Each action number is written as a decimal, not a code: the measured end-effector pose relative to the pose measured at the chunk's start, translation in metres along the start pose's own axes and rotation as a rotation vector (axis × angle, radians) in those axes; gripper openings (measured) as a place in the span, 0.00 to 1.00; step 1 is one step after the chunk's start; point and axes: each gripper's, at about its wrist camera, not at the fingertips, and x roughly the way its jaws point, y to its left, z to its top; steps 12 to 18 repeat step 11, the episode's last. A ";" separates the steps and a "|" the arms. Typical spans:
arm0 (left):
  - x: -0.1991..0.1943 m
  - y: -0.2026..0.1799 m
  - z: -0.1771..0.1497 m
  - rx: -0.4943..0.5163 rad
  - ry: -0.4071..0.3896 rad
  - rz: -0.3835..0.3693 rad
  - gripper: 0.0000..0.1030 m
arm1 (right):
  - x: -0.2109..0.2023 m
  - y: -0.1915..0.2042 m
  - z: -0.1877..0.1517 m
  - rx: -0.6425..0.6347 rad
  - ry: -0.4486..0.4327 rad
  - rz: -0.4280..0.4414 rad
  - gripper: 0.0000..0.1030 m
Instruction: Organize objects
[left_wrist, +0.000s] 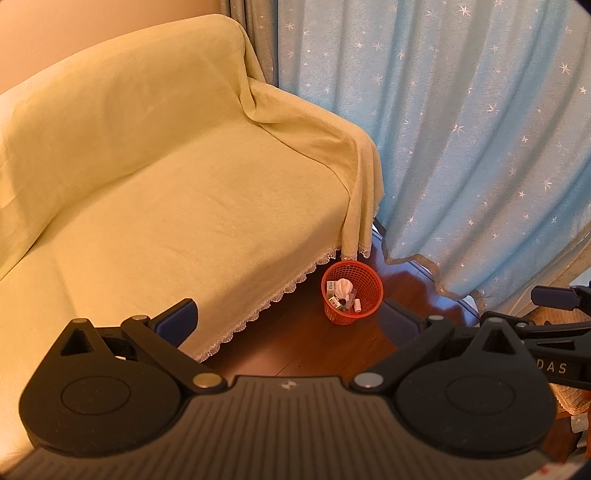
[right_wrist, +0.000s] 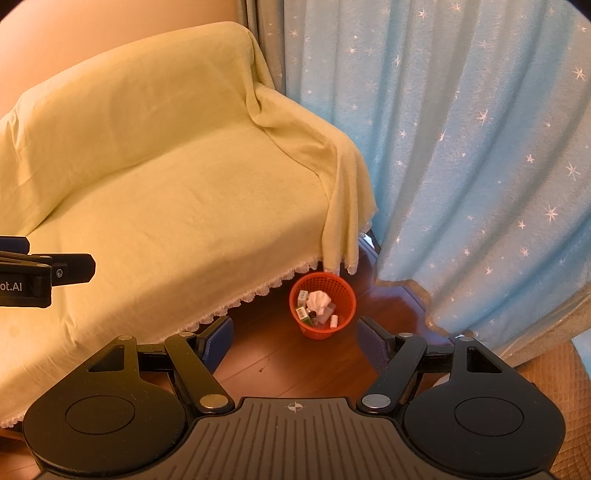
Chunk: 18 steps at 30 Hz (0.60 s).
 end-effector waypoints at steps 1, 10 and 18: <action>0.000 0.000 0.000 0.000 -0.001 0.000 0.99 | 0.001 0.001 0.001 0.000 0.001 0.001 0.69; -0.002 0.003 -0.001 -0.002 -0.022 0.012 0.99 | 0.001 0.003 -0.001 -0.005 0.002 0.003 0.69; -0.002 0.004 -0.001 -0.007 -0.019 0.005 0.99 | 0.001 0.003 -0.001 -0.005 0.002 0.003 0.69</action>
